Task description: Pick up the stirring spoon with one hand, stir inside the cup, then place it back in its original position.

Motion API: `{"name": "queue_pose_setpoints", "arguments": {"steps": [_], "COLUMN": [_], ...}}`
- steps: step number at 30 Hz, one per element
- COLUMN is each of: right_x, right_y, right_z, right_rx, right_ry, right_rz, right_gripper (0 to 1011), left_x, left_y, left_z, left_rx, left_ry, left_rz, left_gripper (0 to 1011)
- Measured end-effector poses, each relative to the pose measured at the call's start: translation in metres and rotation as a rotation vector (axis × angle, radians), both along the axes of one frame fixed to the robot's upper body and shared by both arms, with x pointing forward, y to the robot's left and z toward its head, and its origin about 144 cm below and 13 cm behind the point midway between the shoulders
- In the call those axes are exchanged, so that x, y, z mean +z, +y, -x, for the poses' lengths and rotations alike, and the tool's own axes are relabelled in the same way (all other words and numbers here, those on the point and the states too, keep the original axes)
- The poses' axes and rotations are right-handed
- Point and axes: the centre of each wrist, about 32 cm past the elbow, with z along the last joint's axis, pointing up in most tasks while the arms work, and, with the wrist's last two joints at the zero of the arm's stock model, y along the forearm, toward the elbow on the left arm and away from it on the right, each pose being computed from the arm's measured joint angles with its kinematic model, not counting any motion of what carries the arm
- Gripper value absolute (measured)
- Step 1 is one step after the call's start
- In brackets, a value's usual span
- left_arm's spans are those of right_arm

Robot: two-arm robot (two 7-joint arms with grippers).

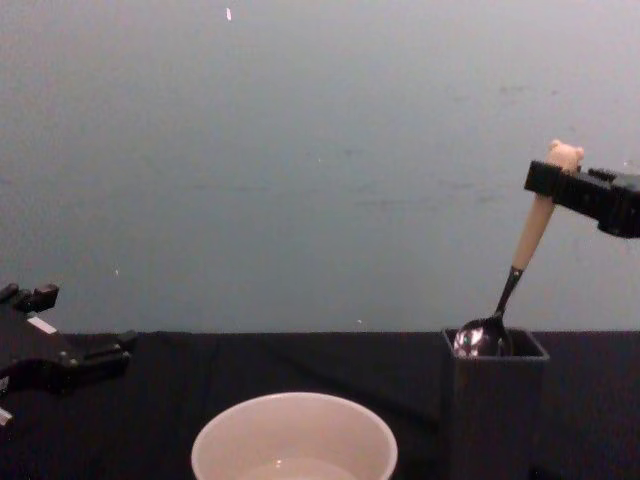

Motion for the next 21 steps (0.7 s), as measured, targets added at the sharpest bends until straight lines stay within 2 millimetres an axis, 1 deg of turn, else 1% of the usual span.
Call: {"name": "queue_pose_setpoints", "arguments": {"steps": [21], "right_x": [-0.022], "right_y": [0.004], "right_z": [-0.014], "right_rx": [0.01], "right_ry": [0.136], "right_rz": [0.013], "right_gripper": [218], "left_x": [0.0], "left_y": [0.0], "left_z": [0.0], "left_rx": [0.0], "left_ry": [0.0], "left_rz": [0.0], "left_gripper": [1001]}}
